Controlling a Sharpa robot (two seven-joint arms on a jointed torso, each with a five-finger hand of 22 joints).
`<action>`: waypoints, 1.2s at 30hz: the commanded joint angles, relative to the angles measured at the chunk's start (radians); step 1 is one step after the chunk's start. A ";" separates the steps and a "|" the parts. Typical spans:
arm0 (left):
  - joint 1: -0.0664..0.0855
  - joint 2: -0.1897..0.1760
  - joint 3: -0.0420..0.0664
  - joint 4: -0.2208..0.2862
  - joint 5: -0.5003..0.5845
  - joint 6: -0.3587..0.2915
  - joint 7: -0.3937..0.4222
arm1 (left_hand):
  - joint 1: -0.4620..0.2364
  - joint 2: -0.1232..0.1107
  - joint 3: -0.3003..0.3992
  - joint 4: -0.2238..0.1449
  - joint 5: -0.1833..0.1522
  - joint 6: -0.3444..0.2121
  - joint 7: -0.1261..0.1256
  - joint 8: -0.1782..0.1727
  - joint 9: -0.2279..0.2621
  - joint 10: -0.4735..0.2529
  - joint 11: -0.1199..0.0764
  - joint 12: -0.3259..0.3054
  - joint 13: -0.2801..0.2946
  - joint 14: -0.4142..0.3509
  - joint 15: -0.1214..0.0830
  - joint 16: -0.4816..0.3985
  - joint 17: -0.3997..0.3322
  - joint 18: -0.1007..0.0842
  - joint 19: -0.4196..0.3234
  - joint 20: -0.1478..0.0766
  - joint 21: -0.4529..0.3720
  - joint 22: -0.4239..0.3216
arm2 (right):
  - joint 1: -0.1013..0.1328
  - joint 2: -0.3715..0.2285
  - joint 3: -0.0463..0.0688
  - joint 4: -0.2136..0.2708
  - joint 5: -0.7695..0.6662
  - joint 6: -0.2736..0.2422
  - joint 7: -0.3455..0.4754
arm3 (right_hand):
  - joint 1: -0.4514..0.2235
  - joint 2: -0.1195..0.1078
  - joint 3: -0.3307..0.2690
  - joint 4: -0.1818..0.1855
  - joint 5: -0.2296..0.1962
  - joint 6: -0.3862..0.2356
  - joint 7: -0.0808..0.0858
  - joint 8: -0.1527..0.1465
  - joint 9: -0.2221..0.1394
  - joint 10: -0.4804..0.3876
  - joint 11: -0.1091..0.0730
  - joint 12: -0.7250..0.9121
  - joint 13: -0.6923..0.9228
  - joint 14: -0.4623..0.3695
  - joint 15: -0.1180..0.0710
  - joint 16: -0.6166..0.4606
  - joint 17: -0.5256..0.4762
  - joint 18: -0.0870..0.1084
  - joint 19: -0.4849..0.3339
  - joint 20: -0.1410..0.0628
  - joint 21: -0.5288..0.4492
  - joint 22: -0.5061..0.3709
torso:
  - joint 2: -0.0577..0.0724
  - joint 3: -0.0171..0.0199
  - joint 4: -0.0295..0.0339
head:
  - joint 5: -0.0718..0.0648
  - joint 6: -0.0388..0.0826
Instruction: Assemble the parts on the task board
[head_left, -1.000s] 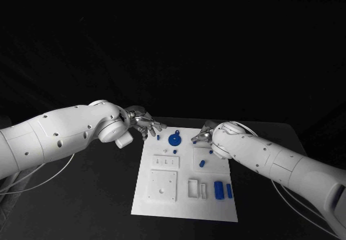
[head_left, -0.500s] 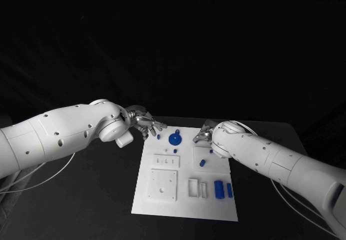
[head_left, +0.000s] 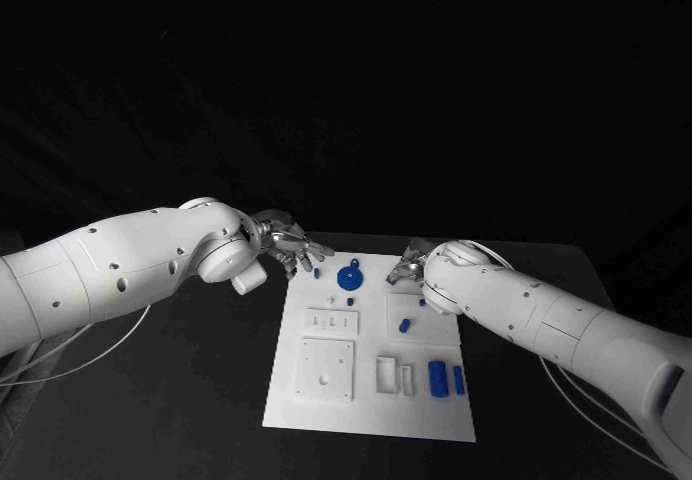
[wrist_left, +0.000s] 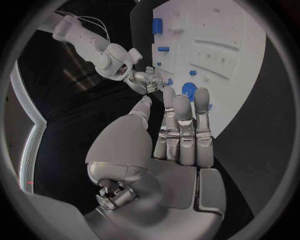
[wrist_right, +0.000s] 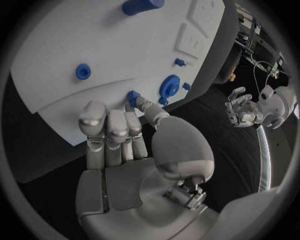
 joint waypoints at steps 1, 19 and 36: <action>0.000 0.002 0.001 0.001 0.003 0.014 0.005 | -0.001 0.008 -0.001 -0.005 -0.002 -0.004 0.002 0.003 -0.001 0.047 0.004 -0.003 -0.001 0.003 0.000 -0.004 0.000 0.000 0.009 0.000 -0.007 0.001 | -0.005 -0.002 -0.003 -0.001 0.014 -0.005 0.011 | -0.015 0.001 0.042 -0.004 0.008 0.009 0.004 0.006 0.005 -0.003 -0.002 -0.004 0.001 -0.002 -0.005 -0.001 0.001 -0.008 0.031 0.000 0.000 0.115 | -0.001 0.0004 -0.0006 | 0.001 0.001; 0.000 -0.017 0.000 0.017 0.013 -0.022 0.064 | 0.016 0.007 -0.007 -0.030 -0.001 -0.008 0.005 0.002 -0.008 0.048 0.004 -0.007 -0.004 0.002 0.001 -0.005 0.000 -0.001 0.016 0.000 -0.036 0.024 | -0.004 -0.129 0.007 0.153 0.298 -0.065 0.087 | -0.023 0.005 0.094 -0.014 0.001 0.037 -0.003 0.007 0.015 0.010 -0.007 0.004 0.005 -0.003 -0.008 -0.008 -0.002 -0.009 0.029 -0.003 0.000 0.114 | -0.004 0.0022 -0.0122 | 0.005 0.007; -0.012 -0.018 -0.036 0.034 0.120 -0.084 0.276 | 0.038 -0.026 -0.003 0.021 -0.049 -0.030 0.015 0.003 -0.067 0.045 0.017 -0.061 -0.026 -0.016 0.012 -0.037 -0.015 -0.002 0.018 0.011 -0.103 0.032 | -0.008 -0.306 0.038 0.372 0.837 -0.042 0.071 | -0.026 0.009 0.078 -0.016 0.006 0.044 -0.006 0.006 0.017 0.009 -0.008 0.004 0.007 -0.004 -0.009 -0.014 -0.004 -0.010 0.026 -0.004 -0.014 0.111 | -0.008 0.0058 -0.0213 | -0.003 0.027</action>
